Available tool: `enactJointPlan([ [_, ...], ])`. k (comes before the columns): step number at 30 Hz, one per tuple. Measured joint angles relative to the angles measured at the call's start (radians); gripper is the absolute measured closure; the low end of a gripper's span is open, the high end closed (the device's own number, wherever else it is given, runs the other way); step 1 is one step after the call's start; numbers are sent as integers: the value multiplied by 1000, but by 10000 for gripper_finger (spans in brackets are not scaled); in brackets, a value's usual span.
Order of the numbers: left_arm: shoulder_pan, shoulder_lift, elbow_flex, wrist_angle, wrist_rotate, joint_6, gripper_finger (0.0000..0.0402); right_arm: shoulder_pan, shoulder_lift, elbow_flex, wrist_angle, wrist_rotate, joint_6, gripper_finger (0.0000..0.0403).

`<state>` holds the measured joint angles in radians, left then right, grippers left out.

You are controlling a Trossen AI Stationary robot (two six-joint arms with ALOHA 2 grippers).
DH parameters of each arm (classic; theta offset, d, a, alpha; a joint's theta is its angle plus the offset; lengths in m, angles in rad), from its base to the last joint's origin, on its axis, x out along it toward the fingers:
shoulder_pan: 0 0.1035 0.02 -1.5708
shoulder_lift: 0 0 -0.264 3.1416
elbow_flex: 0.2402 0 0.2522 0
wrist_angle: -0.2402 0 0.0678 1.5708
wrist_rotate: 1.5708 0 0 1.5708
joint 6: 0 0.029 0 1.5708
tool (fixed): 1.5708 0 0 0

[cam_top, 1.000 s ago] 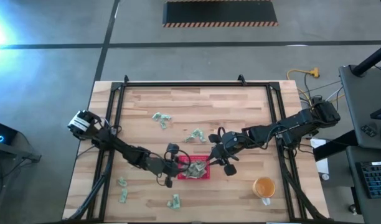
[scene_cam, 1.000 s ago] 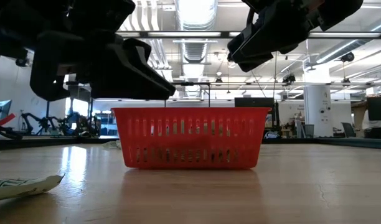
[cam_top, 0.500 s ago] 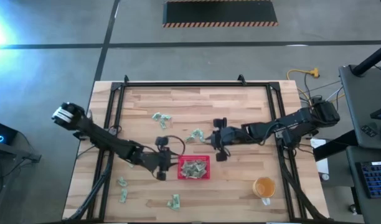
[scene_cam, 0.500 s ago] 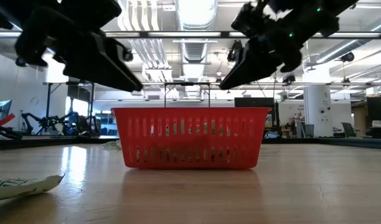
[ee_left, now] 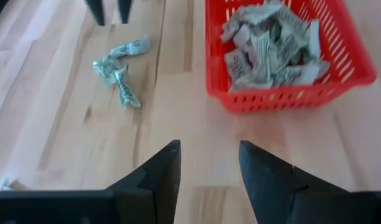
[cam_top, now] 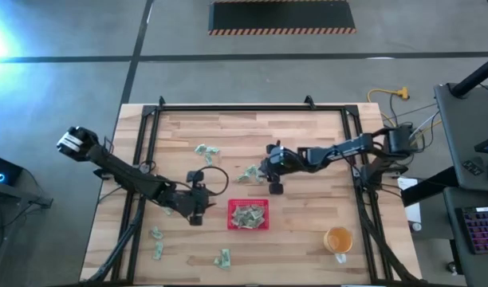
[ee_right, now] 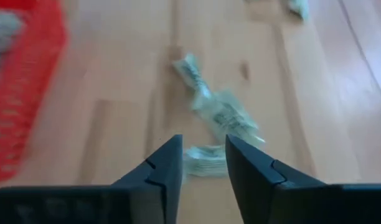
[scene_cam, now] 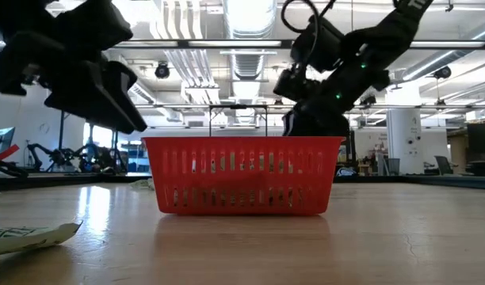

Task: Pick and place Stevia / Truvia into bins
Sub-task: Put the white stevia packet into the red bin

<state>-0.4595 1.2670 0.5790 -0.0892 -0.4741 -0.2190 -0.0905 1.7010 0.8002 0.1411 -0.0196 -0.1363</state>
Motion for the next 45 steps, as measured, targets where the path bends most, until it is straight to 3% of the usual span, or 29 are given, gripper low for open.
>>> enactJointPlan([
  [11, 4, -2, -55, -18, -84, 24, 255, -55, 80, 31, -15, -8, 81, 228],
  [20, 6, -2, -79, -14, -84, 15, 256, -61, 116, 30, -19, -18, 92, 223],
  [27, 6, -2, -79, -5, -84, 15, 256, -61, 114, 30, -40, -16, 92, 256],
  [40, 6, -2, -79, 0, -84, 15, 256, -64, 105, 32, -84, -4, 50, 374],
  [45, 6, -2, -79, 2, -84, 16, 256, -67, 71, 54, -86, 2, 42, 387],
])
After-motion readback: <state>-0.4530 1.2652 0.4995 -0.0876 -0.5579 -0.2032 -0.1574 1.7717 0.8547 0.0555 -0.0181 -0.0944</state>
